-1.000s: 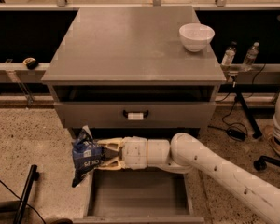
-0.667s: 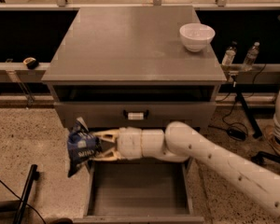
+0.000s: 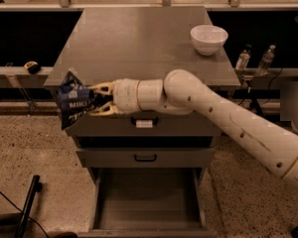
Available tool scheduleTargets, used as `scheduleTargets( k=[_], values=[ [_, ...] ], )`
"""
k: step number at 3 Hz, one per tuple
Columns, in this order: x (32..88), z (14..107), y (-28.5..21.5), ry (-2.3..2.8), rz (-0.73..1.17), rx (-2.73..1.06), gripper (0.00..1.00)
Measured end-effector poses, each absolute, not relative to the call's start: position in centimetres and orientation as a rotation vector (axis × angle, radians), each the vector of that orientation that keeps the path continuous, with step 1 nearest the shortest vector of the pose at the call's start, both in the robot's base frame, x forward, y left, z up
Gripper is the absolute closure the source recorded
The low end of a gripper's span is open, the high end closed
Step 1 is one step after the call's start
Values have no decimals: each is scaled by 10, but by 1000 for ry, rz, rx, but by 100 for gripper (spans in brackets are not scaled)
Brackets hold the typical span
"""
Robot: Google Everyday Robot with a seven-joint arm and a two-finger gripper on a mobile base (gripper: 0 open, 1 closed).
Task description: Pick blue chip bag from bottom drawer and place on counter
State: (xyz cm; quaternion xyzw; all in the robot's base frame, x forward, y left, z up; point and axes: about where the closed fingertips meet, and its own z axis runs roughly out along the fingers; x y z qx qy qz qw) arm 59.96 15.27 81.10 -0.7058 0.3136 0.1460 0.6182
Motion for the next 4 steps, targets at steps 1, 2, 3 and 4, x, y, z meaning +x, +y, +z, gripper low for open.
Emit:
scheduleTargets(
  k=[1, 2, 3, 4],
  values=[
    [634, 845, 154, 702, 323, -1616, 100],
    [662, 870, 172, 635, 361, -1617, 100],
    [671, 888, 175, 632, 335, -1614, 100],
    [694, 938, 187, 685, 225, -1554, 100]
  ],
)
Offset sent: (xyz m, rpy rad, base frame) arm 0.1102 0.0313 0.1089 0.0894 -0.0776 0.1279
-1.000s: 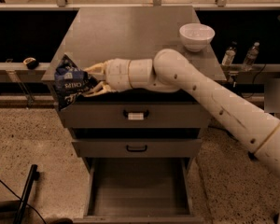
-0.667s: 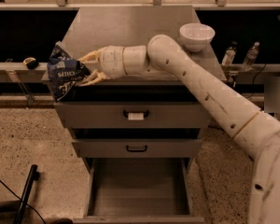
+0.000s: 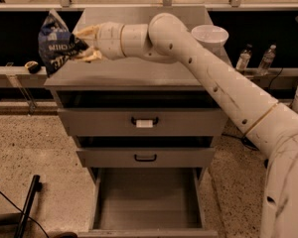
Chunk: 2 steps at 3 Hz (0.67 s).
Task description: Pick blue chip bag from bottom drawer and place on counter
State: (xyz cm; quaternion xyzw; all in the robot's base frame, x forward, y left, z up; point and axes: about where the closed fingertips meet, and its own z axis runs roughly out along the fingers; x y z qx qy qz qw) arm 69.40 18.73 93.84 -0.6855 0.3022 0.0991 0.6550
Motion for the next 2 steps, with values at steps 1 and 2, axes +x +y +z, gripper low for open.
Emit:
scheduleTargets(
  k=[1, 2],
  values=[
    [715, 972, 192, 739, 113, -1500, 100],
    [732, 988, 185, 846, 27, -1479, 100]
  ],
)
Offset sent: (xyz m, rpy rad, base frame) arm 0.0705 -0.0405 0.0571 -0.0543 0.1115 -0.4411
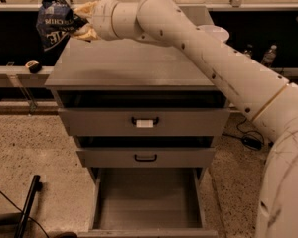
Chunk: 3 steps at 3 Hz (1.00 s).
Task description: Pick blue chip bag from bottom drawer and place on counter
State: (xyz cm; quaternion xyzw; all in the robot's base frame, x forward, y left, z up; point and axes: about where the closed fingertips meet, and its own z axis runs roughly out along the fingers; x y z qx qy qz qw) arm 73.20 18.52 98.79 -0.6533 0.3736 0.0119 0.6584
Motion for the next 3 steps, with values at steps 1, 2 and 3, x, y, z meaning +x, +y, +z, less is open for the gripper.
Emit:
scheduleTargets(
  k=[1, 2, 3],
  values=[
    [741, 982, 151, 1012, 28, -1455, 100],
    [745, 979, 145, 1059, 54, -1431, 100],
    [745, 979, 146, 1055, 53, -1432, 100]
  ],
)
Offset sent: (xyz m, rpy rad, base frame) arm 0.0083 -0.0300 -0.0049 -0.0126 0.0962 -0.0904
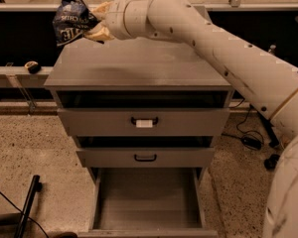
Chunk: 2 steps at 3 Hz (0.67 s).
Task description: Pick blue chip bag from bottom drawer and place on counter
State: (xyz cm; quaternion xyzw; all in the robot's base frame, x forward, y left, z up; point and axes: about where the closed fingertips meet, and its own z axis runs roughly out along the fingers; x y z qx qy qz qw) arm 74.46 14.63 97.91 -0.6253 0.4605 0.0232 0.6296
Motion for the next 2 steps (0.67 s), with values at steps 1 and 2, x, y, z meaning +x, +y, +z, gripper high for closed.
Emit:
scheduleTargets(
  k=[1, 2],
  values=[
    [756, 992, 125, 1075, 68, -1322, 100],
    [766, 1006, 96, 1128, 86, -1147, 100]
  ],
)
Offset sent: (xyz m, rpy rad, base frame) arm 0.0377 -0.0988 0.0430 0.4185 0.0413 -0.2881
